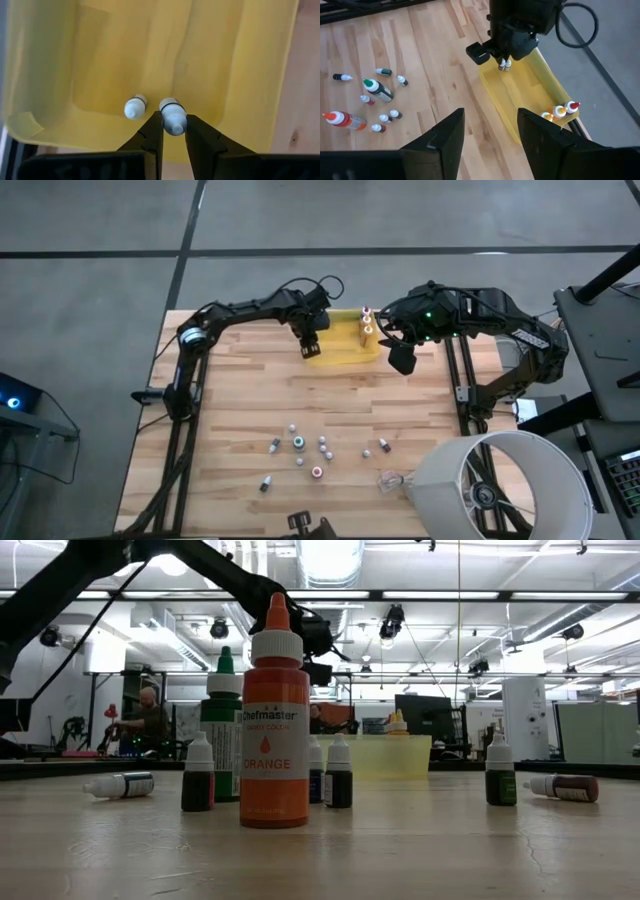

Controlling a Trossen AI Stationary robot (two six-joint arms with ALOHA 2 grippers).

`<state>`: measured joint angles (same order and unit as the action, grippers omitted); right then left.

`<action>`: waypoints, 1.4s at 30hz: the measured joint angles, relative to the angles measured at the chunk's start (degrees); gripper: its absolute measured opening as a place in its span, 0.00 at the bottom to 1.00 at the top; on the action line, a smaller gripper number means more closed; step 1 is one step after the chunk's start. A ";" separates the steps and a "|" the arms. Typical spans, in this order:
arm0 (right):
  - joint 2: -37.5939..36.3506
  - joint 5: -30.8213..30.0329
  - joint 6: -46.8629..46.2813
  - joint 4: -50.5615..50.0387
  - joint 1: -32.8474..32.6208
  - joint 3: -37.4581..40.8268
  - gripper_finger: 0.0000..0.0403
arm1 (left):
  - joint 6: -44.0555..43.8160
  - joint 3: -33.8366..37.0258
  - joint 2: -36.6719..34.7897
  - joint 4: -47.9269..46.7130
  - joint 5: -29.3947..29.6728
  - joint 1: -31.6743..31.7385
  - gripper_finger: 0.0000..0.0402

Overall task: Pick & Place food coloring
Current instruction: Put the top small violet food coloring bottle into the yellow bin

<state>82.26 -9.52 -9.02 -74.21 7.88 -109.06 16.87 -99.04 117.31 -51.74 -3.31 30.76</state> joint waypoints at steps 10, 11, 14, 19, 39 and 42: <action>0.00 -1.20 -0.02 0.00 0.00 0.00 0.43 | 4.15 0.07 1.65 -1.93 -0.20 -0.20 0.11; 0.00 -1.20 -0.02 0.00 0.00 0.00 0.43 | 4.45 0.07 1.67 -1.92 -0.20 -0.20 0.11; 0.00 -1.20 -0.01 0.00 0.02 0.00 0.43 | 5.45 0.07 1.80 -1.96 -0.20 -0.22 0.11; 0.00 -1.20 0.00 0.00 0.02 0.00 0.43 | 6.88 0.07 1.80 -1.91 -0.22 -0.20 0.11; 0.00 -4.15 0.00 -0.01 0.04 0.00 0.43 | 6.83 2.73 1.80 1.02 -0.37 -0.09 0.11; 0.00 -4.15 0.00 0.00 0.04 0.00 0.43 | 6.72 2.69 2.23 1.12 -0.37 -0.09 0.11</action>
<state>82.26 -13.67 -9.02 -74.22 7.92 -109.06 23.59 -96.36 119.54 -50.61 -3.68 30.67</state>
